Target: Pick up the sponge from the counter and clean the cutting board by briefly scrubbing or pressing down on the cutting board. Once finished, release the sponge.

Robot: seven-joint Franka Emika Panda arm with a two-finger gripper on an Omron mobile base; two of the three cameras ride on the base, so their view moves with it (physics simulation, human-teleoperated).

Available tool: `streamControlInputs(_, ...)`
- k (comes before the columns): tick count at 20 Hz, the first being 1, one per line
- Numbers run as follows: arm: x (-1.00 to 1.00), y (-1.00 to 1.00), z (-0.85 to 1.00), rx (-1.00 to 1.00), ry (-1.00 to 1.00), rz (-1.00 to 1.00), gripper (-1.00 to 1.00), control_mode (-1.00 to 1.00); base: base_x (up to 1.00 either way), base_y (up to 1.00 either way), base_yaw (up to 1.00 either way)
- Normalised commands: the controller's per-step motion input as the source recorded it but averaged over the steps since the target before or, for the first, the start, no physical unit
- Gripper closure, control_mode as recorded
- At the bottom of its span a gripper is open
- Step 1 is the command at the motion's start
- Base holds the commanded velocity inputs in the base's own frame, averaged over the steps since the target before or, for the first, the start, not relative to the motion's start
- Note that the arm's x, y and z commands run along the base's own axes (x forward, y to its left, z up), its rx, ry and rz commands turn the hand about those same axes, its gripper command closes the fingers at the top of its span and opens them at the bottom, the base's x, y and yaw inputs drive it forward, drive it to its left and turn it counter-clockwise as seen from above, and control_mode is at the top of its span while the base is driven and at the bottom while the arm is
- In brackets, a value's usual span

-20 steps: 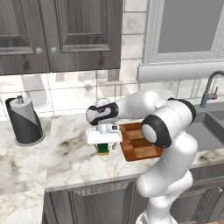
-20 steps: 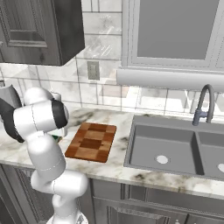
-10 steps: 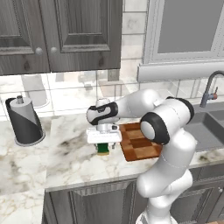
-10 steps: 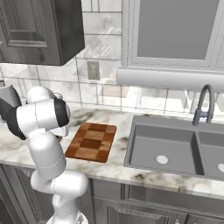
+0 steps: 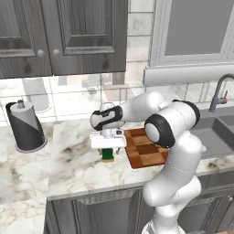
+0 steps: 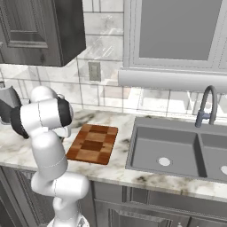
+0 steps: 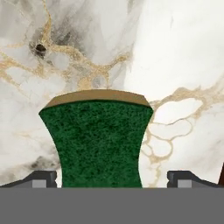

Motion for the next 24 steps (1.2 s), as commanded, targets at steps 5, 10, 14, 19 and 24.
streamControlInputs(5,0.13,0.00,-0.08,-0.01,-0.07,0.00,-1.00,-1.00,0.00,0.00,0.00)
streamControlInputs(10,0.00,0.02,-0.12,-0.02,-0.06,0.00,-1.00,-1.00,0.00,0.00,0.00)
streamControlInputs(14,-0.01,0.00,-0.17,-0.02,-0.07,0.00,-1.00,-1.00,0.00,0.00,0.00)
streamControlInputs(19,-0.06,0.00,-0.22,-0.03,-0.04,0.00,-1.00,-1.00,0.00,0.00,0.00)
streamControlInputs(24,-0.06,0.00,-0.29,-0.04,0.00,0.00,1.00,-1.00,0.00,0.00,0.00)
